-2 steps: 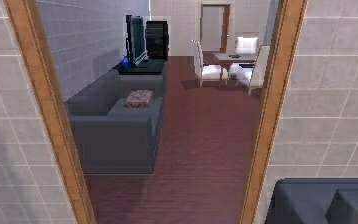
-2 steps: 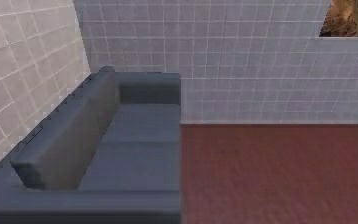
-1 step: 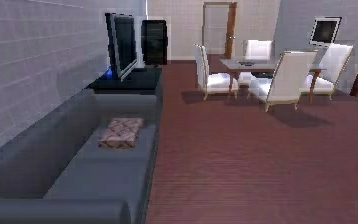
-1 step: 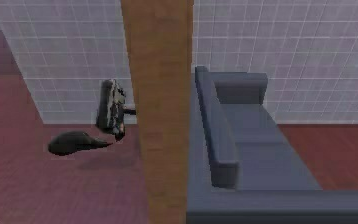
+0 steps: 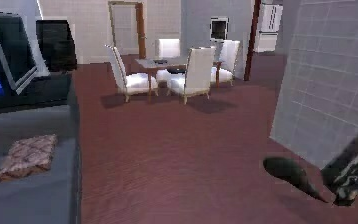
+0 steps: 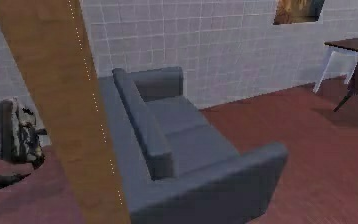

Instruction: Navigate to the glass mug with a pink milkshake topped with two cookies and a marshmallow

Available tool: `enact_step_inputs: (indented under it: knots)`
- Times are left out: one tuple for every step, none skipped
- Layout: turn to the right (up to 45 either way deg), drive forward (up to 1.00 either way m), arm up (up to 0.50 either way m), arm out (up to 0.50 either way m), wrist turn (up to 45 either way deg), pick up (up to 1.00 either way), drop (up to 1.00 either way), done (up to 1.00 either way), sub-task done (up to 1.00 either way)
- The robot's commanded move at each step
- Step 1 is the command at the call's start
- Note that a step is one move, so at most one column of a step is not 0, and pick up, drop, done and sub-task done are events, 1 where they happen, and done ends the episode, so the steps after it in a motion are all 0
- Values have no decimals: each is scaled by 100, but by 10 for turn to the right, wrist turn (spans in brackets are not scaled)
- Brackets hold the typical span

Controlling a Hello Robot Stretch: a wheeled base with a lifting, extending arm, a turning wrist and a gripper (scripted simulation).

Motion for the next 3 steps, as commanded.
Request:
enact_step_inputs:
  knots:
    - [0, 100, 0, 0, 0, 0, 0, 0, 0]
    - [60, 0, 0, 0, 0, 0, 0, 0, 0]
    - [0, 55, 0, 0, 0, 0, 0, 0, 0]
